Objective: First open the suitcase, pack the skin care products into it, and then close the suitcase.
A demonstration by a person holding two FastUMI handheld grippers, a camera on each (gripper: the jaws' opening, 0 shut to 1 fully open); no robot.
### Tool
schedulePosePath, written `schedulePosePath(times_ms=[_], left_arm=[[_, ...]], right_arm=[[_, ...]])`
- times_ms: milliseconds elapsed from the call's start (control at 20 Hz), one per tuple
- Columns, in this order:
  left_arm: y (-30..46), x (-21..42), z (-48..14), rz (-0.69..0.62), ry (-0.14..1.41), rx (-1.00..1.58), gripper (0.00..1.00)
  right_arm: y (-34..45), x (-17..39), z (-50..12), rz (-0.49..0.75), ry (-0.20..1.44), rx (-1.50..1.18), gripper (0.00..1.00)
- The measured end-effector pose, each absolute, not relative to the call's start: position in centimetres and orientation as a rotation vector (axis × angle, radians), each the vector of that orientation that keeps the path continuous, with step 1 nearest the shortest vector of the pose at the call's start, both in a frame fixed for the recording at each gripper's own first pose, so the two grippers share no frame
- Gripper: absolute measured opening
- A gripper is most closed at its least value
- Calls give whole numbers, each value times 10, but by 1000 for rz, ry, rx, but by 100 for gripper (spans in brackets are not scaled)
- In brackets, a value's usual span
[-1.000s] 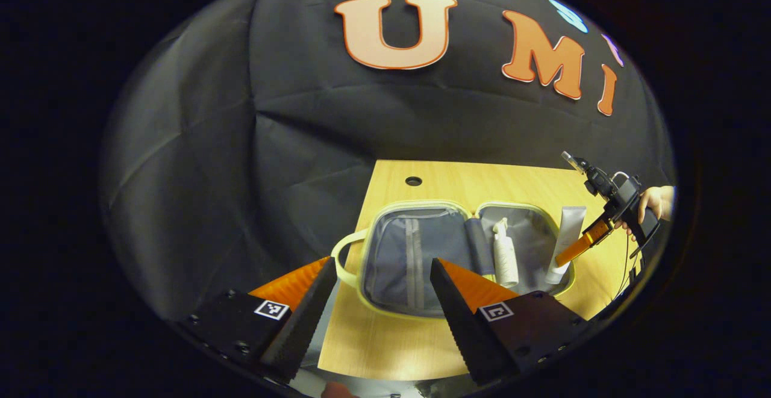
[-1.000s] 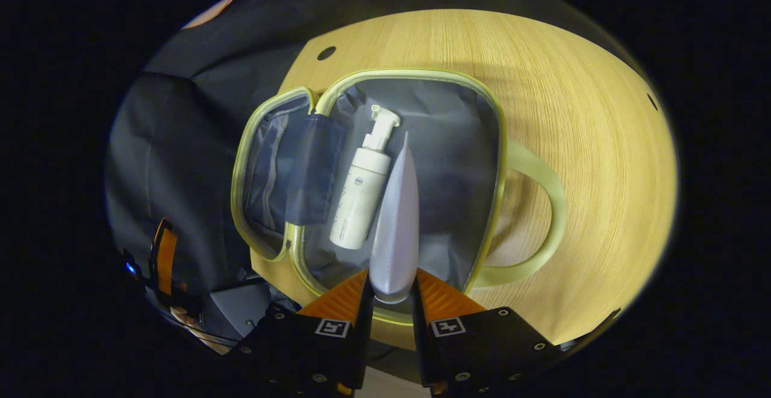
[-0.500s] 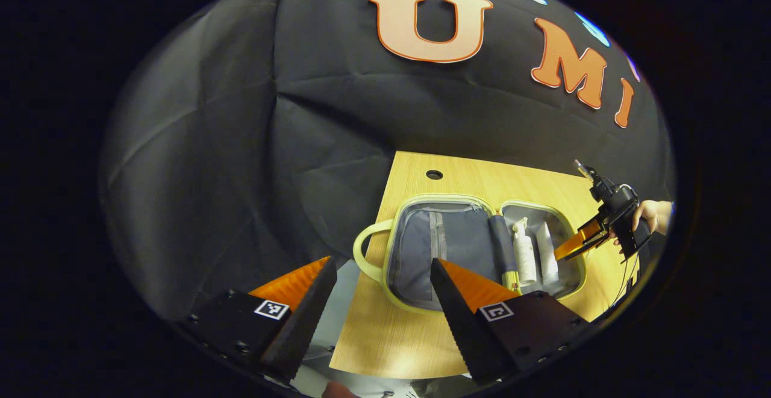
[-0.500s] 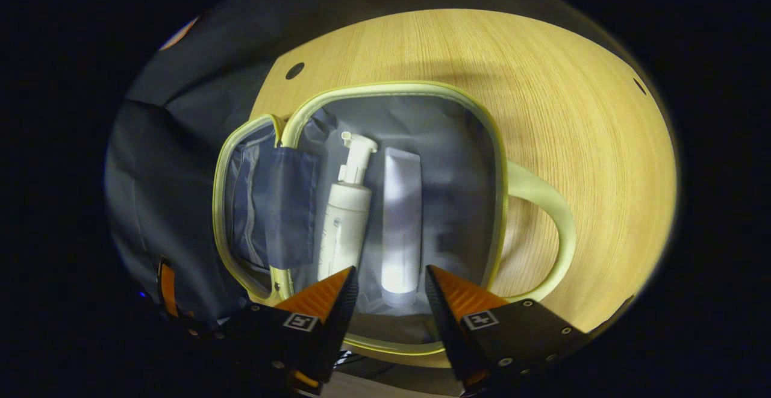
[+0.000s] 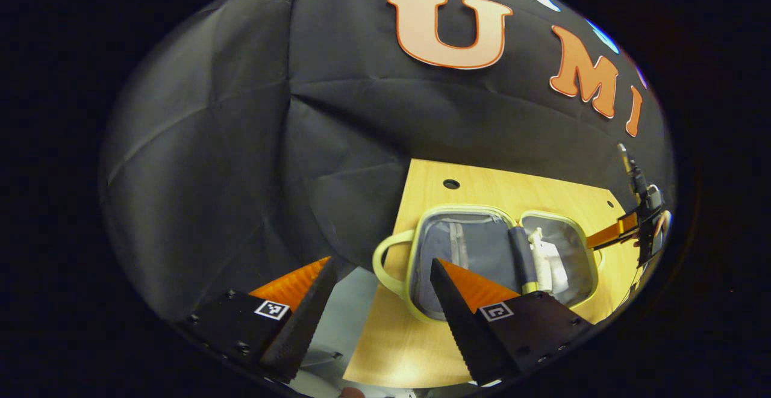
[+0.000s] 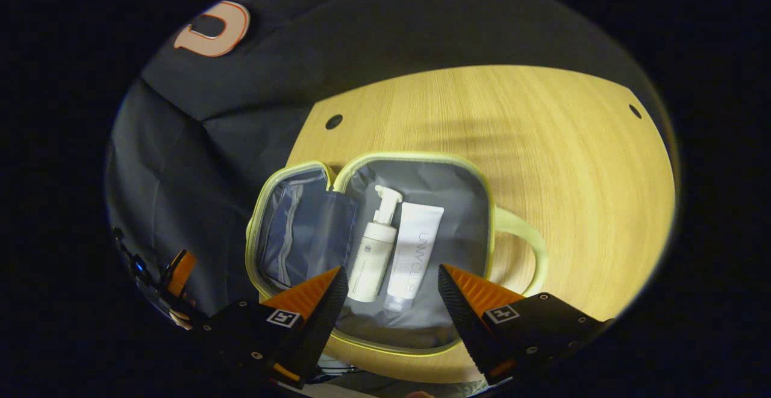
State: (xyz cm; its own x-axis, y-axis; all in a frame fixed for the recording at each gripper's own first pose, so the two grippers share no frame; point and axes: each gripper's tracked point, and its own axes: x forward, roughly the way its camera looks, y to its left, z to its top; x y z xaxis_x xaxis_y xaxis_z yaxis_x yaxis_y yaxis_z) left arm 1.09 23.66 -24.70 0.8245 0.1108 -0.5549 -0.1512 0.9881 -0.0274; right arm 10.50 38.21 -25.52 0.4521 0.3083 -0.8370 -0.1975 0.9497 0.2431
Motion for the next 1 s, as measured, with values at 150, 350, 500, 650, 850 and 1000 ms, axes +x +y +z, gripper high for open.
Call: schedulePosePath(times_ms=[150, 350, 500, 650, 850, 1000], left_arm=[[252, 29, -267, 80, 599, -159, 98], [257, 65, -317, -30, 633, -311, 98], [263, 87, -355, -50, 664, -416, 99], [263, 105, -380, -76, 666, -532, 98], [259, 118, -392, -122, 659, -679, 98], [251, 121, -404, -145, 668, -734, 96]], right_arm=[[371, 99, -233, 309, 987, 102, 95], [336, 93, -222, 225, 926, 34, 96], [321, 82, -213, 167, 913, 69, 96], [302, 71, -210, 103, 904, 86, 96], [284, 58, -217, 40, 925, 84, 96], [281, 54, -222, 17, 939, 108, 96]])
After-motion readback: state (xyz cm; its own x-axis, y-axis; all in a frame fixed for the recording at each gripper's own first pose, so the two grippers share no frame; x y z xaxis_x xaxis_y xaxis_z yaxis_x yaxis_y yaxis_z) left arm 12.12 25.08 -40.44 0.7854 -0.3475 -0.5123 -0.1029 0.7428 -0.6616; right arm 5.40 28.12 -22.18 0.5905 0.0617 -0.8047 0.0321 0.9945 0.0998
